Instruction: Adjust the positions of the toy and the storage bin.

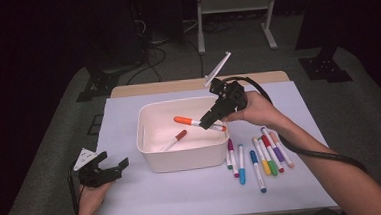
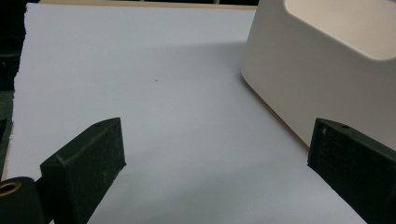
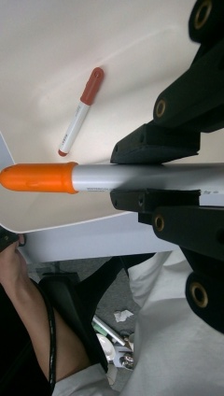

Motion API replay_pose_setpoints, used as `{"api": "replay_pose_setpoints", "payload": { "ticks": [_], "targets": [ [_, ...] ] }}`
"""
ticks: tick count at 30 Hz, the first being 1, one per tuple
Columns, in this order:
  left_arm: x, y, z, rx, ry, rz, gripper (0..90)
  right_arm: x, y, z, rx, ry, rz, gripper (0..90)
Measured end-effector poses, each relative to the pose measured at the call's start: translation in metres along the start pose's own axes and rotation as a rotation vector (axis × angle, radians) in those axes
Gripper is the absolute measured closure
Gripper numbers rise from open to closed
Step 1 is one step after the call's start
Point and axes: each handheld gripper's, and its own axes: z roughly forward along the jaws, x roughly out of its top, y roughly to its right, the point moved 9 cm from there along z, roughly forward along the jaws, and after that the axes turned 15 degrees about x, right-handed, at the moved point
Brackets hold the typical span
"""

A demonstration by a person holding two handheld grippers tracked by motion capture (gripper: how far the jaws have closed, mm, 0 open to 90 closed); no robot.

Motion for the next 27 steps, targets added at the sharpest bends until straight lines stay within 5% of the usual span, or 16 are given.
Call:
{"api": "replay_pose_setpoints", "payload": {
  "ticks": [27],
  "targets": [
    [0.0, -0.001, 0.0, -0.001, 0.006, -0.003, 2.7, 0.009, 0.027, 0.053, 0.056, -0.111, 0.014, 75.2]
  ]
}}
